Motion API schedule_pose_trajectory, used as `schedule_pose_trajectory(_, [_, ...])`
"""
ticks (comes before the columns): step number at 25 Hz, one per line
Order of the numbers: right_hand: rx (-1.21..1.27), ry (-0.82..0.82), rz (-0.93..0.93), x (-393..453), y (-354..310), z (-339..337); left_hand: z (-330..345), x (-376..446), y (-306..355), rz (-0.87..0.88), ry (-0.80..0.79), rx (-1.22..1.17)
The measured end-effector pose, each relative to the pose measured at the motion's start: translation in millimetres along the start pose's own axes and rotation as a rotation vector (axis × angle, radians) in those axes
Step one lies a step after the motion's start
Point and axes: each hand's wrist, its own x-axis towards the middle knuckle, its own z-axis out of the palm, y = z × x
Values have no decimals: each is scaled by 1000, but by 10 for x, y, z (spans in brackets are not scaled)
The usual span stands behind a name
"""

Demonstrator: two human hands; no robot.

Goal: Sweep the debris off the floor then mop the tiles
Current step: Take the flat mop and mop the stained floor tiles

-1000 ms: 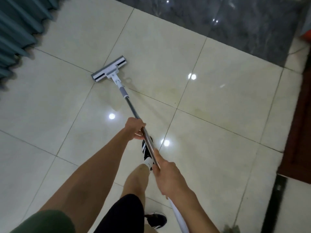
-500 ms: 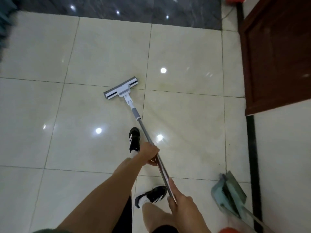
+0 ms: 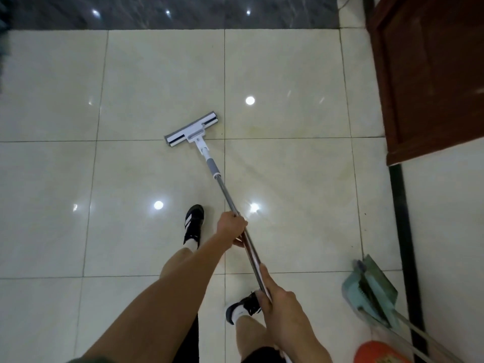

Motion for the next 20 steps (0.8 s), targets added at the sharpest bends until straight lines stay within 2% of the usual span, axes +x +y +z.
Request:
schedule_pose_trajectory(5, [122, 99, -76, 671, -1194, -243, -908, 818, 930, 12, 28, 31])
schedule_pose_trajectory(12, [217, 143, -61, 1712, -2914, -659, -2141, 1801, 2241, 64, 73, 132])
schedule_pose_trajectory(15, [233, 166, -74, 1796, -3202, -690, -2351, 1853, 2451, 76, 62, 170])
schedule_pose_trajectory(20, [245, 157, -47, 1557, -3053, -467, -2287, 1670, 2207, 80, 57, 207])
